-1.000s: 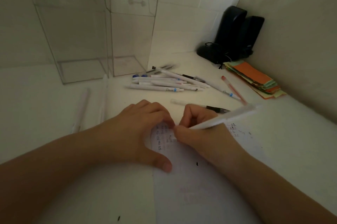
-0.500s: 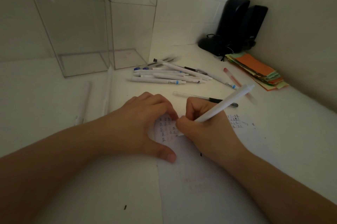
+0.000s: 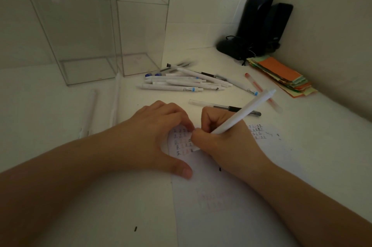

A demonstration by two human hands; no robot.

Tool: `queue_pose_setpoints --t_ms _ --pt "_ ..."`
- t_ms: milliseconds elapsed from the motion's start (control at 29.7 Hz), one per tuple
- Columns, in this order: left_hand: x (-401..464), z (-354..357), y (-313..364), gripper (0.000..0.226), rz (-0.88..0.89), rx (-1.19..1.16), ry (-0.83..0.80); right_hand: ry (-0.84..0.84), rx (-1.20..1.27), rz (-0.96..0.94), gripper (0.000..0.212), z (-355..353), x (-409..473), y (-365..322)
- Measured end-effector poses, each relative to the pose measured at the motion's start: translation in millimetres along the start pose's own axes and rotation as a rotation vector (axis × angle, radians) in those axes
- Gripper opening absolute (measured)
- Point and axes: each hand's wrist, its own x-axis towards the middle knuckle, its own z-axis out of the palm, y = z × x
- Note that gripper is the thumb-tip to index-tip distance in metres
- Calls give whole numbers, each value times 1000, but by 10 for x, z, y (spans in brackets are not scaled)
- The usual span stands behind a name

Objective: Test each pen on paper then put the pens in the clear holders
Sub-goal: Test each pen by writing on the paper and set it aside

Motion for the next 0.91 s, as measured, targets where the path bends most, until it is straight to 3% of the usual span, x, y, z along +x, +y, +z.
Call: queue_pose_setpoints --t_ms 270,438,506,607,776,911 --pt "-5 4 -11 70 2 1 -4 -11 -14 -8 33 -17 0 -10" --pt "-15 -14 11 72 -20 -41 -7 218 182 59 17 -113 27 -28" --pt "-22 -30 45 74 -33 -154 76 240 133 29 9 -125 44 -22" --pt "-35 -63 123 69 111 -294 249 118 -40 -53 13 -80 43 1" --pt "-45 -30 285 41 289 -327 212 -10 -362 -124 30 -8 59 89" --pt "-39 -4 277 31 310 -338 207 -33 -367 -164 28 3 66 106"
